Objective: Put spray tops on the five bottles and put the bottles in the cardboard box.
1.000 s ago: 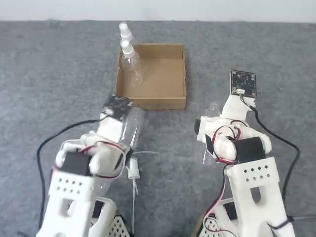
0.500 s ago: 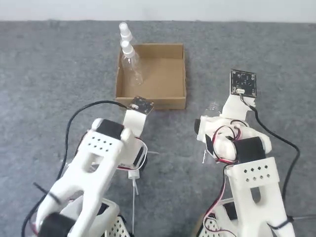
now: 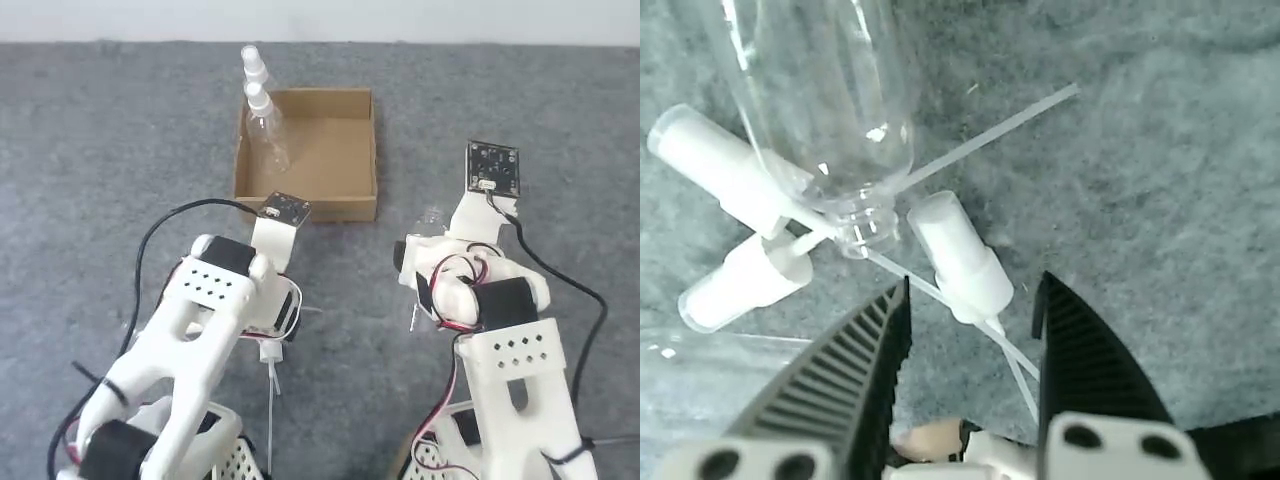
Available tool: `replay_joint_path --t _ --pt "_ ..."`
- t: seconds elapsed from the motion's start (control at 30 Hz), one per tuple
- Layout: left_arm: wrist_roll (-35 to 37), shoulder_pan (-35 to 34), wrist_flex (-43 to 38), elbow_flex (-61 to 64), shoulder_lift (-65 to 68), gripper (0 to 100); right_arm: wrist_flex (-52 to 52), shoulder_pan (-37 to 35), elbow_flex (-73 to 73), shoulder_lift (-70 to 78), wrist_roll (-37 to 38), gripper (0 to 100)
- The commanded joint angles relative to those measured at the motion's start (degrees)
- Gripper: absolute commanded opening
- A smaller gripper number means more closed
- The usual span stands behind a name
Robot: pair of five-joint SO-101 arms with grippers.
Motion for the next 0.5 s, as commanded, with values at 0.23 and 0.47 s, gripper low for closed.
replay_joint_path --t 0.23,0.47 --pt "0.88 -0.09 -0.97 -2.33 0.09 19 -1.36 0.75 -0.79 -1.80 -0.88 2.0" --pt "0.70 -0.09 -0.97 -2.68 0.09 18 -1.45 0.75 -0.70 -1.71 -0.88 2.0"
